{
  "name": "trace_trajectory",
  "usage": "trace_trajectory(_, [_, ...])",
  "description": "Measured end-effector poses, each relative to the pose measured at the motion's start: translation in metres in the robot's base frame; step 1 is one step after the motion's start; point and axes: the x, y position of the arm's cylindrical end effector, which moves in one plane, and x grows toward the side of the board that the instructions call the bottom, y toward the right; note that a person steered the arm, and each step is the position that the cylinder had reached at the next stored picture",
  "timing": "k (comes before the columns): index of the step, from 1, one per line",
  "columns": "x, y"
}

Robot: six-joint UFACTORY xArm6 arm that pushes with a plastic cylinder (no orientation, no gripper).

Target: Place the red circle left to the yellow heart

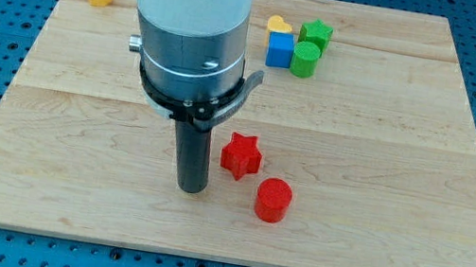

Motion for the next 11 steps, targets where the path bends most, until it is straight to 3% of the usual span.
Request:
trace_trajectory(1, [0.037,0.013])
trace_trajectory(2, [0.063,0.112])
trace_trajectory(3, [0.064,0.148])
trace_trajectory(4, [0.032,0.109])
trace_trajectory(5, [-0.053,0.077])
trace_trajectory(6, [-0.091,0.038])
trace_trajectory(7, [-0.091,0.038])
trace_trajectory(9, [0.003,0.125])
trace_trajectory(10, [0.017,0.053])
trace_trajectory(11, [-0.049,0.042])
